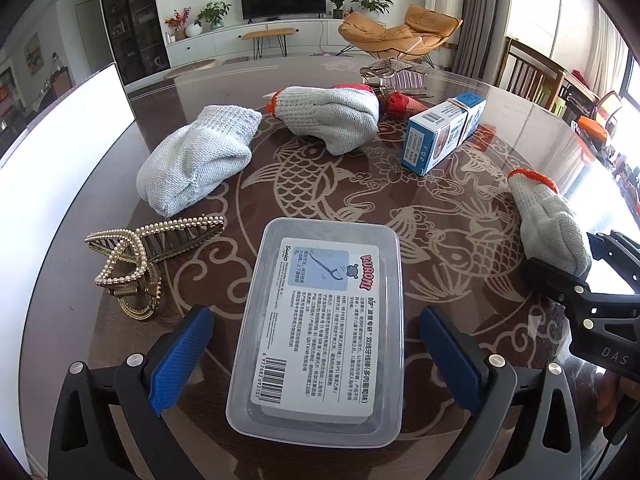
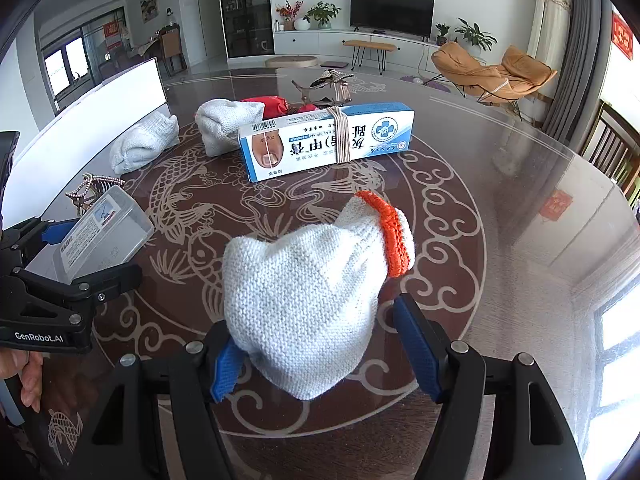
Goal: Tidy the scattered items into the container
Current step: 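Lift the box in the left tool and the glove in the right tool off the table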
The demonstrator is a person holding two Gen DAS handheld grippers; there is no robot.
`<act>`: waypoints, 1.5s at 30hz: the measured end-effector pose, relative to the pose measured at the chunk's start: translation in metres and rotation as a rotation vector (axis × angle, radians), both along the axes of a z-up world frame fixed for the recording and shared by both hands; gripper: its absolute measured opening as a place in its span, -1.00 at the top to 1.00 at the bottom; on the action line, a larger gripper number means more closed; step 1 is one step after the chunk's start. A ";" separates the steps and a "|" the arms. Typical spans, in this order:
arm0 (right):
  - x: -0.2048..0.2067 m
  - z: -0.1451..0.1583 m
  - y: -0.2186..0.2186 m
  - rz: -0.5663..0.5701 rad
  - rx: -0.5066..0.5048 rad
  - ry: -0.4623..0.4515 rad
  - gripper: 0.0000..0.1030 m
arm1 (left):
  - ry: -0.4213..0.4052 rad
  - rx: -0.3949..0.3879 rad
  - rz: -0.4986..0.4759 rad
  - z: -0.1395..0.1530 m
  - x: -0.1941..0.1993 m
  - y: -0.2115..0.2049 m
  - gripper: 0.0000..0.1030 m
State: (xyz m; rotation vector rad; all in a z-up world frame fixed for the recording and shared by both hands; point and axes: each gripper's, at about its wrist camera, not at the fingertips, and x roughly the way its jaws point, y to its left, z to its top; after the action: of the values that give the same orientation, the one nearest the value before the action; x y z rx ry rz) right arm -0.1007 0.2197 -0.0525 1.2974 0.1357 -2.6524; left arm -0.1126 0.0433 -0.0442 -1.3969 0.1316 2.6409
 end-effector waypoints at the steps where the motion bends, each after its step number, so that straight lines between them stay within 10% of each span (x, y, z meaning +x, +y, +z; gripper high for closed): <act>1: 0.000 0.000 0.000 0.000 0.001 0.000 -0.36 | 0.000 0.000 0.000 0.000 0.000 0.000 -1.00; 41: 0.000 0.000 0.000 0.000 0.000 0.001 -0.36 | -0.001 0.008 -0.006 0.000 0.000 -0.002 -1.00; 43: 0.002 0.002 -0.001 -0.024 0.026 0.021 0.05 | 0.043 0.031 -0.027 0.007 0.008 -0.006 -0.21; 44: 0.005 0.005 -0.002 -0.034 0.042 0.049 0.56 | 0.032 0.074 -0.047 0.008 0.012 -0.010 -0.20; 45: 0.010 0.008 -0.002 -0.044 0.032 0.068 0.56 | 0.029 0.115 -0.051 0.011 0.016 -0.016 -0.20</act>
State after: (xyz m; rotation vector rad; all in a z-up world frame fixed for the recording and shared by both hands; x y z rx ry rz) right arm -0.0907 0.2180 -0.0443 1.2332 0.1614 -2.7437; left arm -0.0968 0.0277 -0.0333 -1.3025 0.0174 2.5834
